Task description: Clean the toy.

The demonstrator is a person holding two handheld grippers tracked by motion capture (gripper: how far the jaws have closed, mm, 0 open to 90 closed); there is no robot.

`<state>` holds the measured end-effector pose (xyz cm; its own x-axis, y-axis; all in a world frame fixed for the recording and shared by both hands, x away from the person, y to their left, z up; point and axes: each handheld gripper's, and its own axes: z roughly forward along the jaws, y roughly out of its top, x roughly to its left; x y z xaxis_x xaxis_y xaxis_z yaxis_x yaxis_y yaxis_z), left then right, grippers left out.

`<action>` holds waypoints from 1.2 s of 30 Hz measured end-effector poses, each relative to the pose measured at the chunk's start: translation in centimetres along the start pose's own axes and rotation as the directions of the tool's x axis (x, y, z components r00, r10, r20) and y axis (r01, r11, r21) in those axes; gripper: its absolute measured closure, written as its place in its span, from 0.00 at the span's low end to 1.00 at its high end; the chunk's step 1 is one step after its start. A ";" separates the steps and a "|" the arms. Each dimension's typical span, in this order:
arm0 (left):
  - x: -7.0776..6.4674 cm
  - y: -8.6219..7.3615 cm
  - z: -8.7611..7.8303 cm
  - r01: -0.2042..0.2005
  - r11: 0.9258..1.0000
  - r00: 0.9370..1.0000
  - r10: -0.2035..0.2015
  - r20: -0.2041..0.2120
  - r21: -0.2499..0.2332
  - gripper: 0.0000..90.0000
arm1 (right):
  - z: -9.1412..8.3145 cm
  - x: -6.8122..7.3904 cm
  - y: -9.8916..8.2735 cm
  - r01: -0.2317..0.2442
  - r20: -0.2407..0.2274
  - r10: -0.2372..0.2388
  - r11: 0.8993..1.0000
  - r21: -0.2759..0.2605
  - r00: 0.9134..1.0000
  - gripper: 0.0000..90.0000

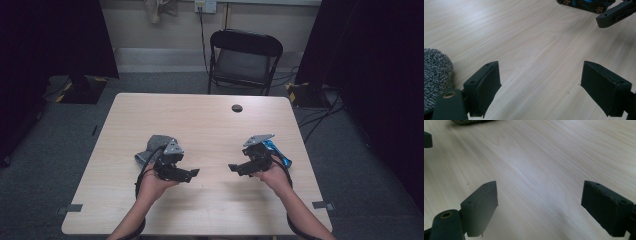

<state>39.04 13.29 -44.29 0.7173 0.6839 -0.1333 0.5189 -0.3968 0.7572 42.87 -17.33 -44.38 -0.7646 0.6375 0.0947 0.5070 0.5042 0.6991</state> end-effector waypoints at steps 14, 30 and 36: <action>-0.7 -1.1 0.2 -0.003 1.000 1.000 0.002 0.027 0.010 0.17 | 0.6 1.1 -1.2 0.019 -0.026 -0.019 1.000 -0.004 0.999 0.15; -1.0 -2.6 -0.2 -0.023 1.000 0.997 0.023 0.077 0.006 0.17 | 0.2 1.8 -2.5 0.045 -0.030 -0.044 0.999 0.018 0.999 0.15; -1.2 -2.9 -0.5 -0.042 0.999 0.996 0.041 0.084 0.017 0.17 | -0.1 1.8 -3.1 0.041 -0.037 -0.040 0.999 0.021 0.999 0.15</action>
<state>36.40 13.92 -46.02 0.7743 0.6135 -0.1553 0.4958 -0.4355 0.7514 39.89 -17.81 -46.27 -0.7985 0.5949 0.0923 0.4834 0.5421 0.6874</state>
